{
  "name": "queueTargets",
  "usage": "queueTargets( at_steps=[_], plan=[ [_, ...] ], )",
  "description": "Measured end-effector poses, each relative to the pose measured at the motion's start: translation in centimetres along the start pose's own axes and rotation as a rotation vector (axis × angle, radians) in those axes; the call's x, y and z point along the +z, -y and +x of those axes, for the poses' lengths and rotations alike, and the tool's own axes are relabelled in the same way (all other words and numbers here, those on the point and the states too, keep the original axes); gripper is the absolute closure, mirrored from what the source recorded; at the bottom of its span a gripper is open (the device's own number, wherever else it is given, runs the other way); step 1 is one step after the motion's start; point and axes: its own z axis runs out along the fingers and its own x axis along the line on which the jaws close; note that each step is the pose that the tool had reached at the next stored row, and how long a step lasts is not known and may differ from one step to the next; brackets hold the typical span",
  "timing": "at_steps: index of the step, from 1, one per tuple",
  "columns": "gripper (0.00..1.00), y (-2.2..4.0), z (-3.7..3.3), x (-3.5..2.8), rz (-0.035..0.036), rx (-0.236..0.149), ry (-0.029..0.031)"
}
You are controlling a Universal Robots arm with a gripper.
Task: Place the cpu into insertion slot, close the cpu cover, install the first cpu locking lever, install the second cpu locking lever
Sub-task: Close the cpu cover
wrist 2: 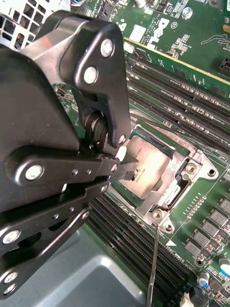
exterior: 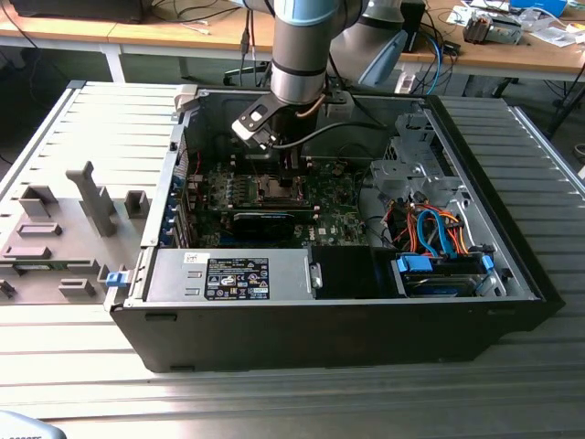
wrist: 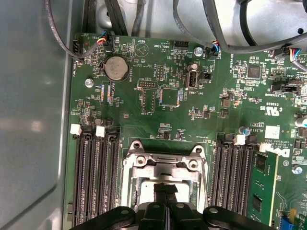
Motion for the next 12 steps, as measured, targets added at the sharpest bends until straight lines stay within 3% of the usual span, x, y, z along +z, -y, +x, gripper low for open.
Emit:
queueTargets(
  at_steps=[5, 9, 12],
  plan=[
    [0.89, 0.28, 0.03, 0.04, -0.0001, 0.000, 0.0000],
    [0.89, 0.59, 0.03, -0.59, -0.0047, 0.000, 0.0006],
    [0.89, 1.49, 0.10, -0.58, -0.0052, 0.000, 0.0005]
  ],
)
